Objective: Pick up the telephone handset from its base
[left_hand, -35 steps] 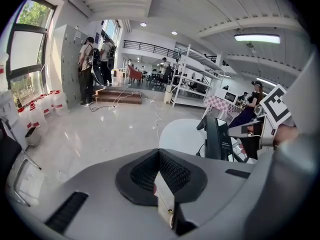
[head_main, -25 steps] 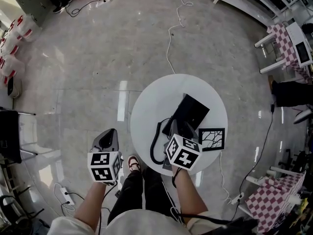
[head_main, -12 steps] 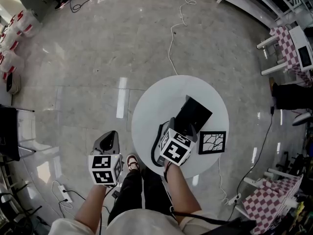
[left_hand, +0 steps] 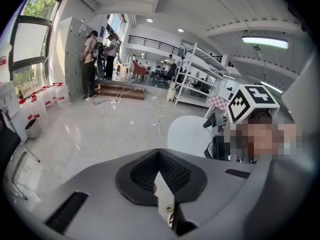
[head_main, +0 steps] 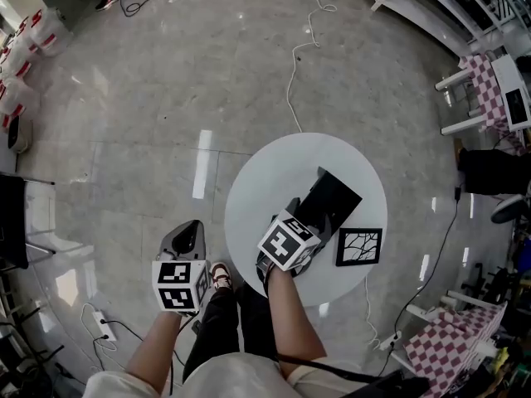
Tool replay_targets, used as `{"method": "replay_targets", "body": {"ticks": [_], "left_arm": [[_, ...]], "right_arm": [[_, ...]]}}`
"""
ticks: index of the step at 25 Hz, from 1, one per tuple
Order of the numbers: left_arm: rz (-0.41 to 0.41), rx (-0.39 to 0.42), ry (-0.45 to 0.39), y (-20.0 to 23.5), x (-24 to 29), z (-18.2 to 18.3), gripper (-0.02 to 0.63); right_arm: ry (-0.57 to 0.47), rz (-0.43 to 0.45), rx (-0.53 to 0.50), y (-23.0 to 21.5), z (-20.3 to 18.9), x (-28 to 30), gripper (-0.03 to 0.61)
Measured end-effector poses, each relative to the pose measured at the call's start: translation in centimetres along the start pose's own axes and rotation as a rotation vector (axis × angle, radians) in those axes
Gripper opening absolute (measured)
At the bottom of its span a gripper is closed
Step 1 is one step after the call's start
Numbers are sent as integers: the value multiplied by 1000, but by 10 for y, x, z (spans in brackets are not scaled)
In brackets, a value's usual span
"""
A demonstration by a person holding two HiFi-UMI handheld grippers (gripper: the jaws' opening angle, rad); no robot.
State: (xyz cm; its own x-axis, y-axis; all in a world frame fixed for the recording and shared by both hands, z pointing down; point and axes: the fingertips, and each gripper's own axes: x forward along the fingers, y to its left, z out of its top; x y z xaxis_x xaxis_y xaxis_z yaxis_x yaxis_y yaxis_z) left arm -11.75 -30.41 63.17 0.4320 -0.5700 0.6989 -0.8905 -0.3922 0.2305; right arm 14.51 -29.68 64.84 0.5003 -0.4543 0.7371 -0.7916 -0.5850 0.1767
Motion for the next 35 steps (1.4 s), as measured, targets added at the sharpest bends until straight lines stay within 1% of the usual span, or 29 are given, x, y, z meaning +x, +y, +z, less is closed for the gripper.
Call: {"method": "replay_targets", "body": {"ticks": [5,7,11,14,17,20,23,27,31,34,35], "left_arm": [[-192,60,-34,-29,29,25,8],[-227,85,-42,-33,40,36,8],[-233,108,-55,-40,54,54,8],[-230,88,-64,-42,58,60,8],[-237,56,-68,-44,53,61,8],[-241,47,-68,-43,46,59,8],[-232,44,-64,-37,43,54,8],[-219,31,-60,-30,38,48,8],[-218,32,-61,-28,33,44,8],[-218,30,-62,-29,29,44,8],[-218,29,-63,-29,28,44,8]], "right_arm": [[7,-66,-19,-6,0,6,296],[4,-98,-39,-6,-1,7,298],[-3,-179,-68,-9,-1,9,298],[-2,-230,-64,-10,1,12,298],[9,-243,-51,-11,2,13,298],[12,-247,-22,-14,4,11,298],[12,-215,15,-15,4,10,285],[18,-130,74,-13,2,7,275],[36,-49,111,-13,1,6,260],[51,-11,86,-10,0,5,221],[58,-5,70,-8,-1,4,224]]}}
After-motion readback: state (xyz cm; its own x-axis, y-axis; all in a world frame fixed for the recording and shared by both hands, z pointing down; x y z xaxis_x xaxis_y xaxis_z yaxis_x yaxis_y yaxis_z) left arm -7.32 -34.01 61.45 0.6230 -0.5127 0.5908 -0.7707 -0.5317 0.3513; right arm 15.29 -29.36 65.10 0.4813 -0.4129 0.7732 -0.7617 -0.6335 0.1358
